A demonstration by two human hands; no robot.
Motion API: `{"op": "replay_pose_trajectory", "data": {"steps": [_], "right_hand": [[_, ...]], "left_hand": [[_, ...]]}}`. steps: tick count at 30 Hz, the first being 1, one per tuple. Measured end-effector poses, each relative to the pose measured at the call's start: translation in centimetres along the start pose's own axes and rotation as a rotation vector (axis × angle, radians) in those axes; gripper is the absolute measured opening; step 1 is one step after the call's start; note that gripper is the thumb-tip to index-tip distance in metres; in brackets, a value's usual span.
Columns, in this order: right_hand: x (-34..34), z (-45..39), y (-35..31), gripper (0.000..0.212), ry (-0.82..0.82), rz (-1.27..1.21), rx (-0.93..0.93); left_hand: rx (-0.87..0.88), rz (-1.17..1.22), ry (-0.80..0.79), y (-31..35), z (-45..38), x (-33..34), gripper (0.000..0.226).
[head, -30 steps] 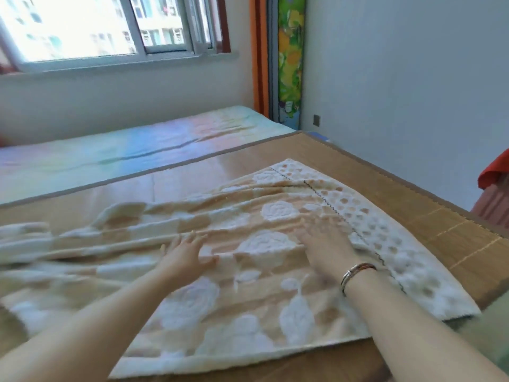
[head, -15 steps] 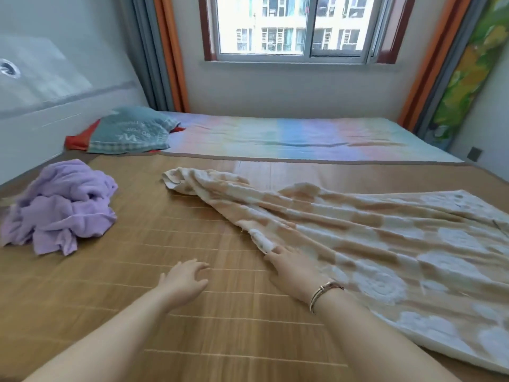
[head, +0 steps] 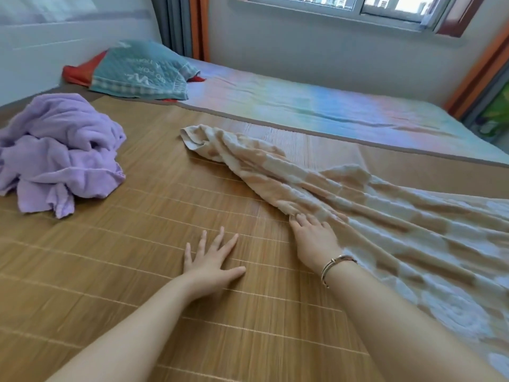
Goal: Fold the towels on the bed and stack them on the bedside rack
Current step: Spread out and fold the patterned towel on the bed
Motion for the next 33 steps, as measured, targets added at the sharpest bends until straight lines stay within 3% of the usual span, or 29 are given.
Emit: {"op": "replay_pose_trajectory", "data": {"steps": [5, 10, 12, 14, 16, 18, 21, 22, 25, 31, 33], "right_hand": [[0.0, -2.0, 0.8, 0.043, 0.097, 0.105, 0.094], [-1.5, -1.6, 1.1, 0.029, 0.206, 0.117, -0.006], [-2.5, -0.5, 1.0, 0.02, 0.245, -0.161, 0.005], [-4.0, 1.2, 0.9, 0.011, 0.213, -0.639, 0.001], [-5.5, 2.9, 0.5, 0.007, 0.071, -1.096, -0.048], [-6.7, 4.5, 0.2, 0.008, -0.034, -1.377, -0.121], [-7.6, 6.6, -0.3, 0.01, -0.263, -1.691, -0.213], [-7.7, 7.3, -0.5, 0.009, -0.331, -1.7, -0.233], [-7.2, 8.8, -1.0, 0.008, -0.428, -1.584, -0.262], [-6.4, 9.6, -1.7, 0.017, -0.329, -1.424, -0.104], [-6.0, 10.1, -1.7, 0.012, -0.28, -1.366, -0.047]], "left_hand": [[-0.007, 0.003, -0.037, -0.6, -0.9, 0.3, 0.077], [-0.008, 0.028, -0.03, -0.3, -0.5, 0.1, 0.077], [-0.02, 0.051, -0.004, -0.3, -0.5, 0.0, 0.074], [-0.021, 0.151, 0.09, 0.5, 0.0, -0.5, 0.06], [-0.021, 0.4, 0.22, 1.9, 0.6, -1.2, 0.04], [0.003, 0.737, 0.24, 3.9, 1.0, -1.7, 0.031], [0.012, 1.142, 0.137, 6.6, 1.5, -1.9, 0.058], [-0.018, 1.262, 0.102, 7.2, 1.8, -2.0, 0.061], [-0.087, 1.575, 0.038, 7.8, 1.9, -2.2, 0.041], [-0.085, 1.58, 0.294, 6.5, 2.5, -2.7, 0.007], [-0.076, 1.557, 0.362, 6.0, 3.3, -3.2, 0.013]]}}
Point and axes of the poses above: each hand's wrist, its own z-axis away from the middle knuckle, its own x-axis out of the palm, y = z × x, the point moved 1 cm from there along -z, towards the middle knuckle, and after that the axes turned 6 degrees about -y, right-handed, at the moved point
